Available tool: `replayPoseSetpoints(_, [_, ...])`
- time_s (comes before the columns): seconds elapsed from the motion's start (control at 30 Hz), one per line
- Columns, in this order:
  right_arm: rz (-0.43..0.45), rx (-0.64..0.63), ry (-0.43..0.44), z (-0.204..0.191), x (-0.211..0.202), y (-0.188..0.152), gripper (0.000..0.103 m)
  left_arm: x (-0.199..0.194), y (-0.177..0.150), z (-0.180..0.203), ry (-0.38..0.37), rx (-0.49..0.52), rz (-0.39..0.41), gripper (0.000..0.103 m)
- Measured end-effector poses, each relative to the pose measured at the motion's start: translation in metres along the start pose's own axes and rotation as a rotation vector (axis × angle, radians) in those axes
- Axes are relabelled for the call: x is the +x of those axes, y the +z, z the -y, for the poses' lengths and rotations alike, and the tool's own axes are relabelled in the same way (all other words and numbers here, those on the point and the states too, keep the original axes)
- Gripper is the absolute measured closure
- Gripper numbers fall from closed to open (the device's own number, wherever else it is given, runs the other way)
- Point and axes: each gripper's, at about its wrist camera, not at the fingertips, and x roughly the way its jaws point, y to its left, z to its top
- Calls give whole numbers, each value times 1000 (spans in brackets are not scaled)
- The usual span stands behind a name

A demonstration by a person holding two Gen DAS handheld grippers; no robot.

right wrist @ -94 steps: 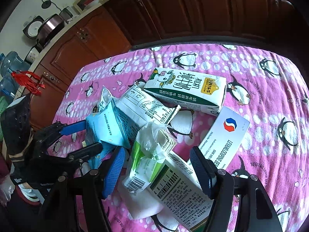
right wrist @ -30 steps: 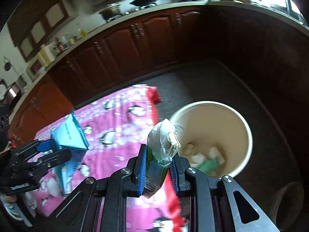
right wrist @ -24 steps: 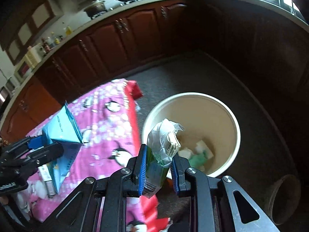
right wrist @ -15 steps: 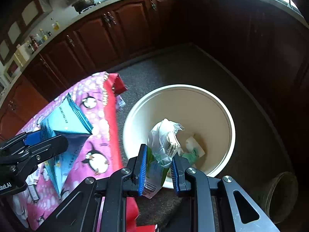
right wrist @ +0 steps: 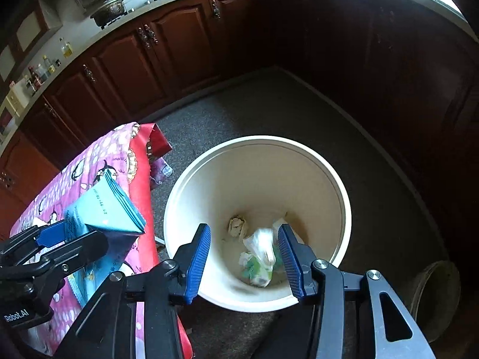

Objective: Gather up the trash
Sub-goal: 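Carry both items over the white bucket and open both grippers, then move both grippers back over the remaining trash on the bedspread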

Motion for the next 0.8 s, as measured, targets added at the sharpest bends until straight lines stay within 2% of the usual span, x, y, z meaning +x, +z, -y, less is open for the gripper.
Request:
replayPoseSetpoints(0.1, [-2,12,8,1,-2,-3,58,2,0,-2,-16,-10,-6,35])
replayPoseSetpoints(0.4, [-5,27,26,2,-8,-7,58,-12,-6,-9,-15,-27,5,34])
replayPoseSetpoints(0.8, [18,2,48,-18,-21,-13,57,-38,-17,-9,19,-24,31,34])
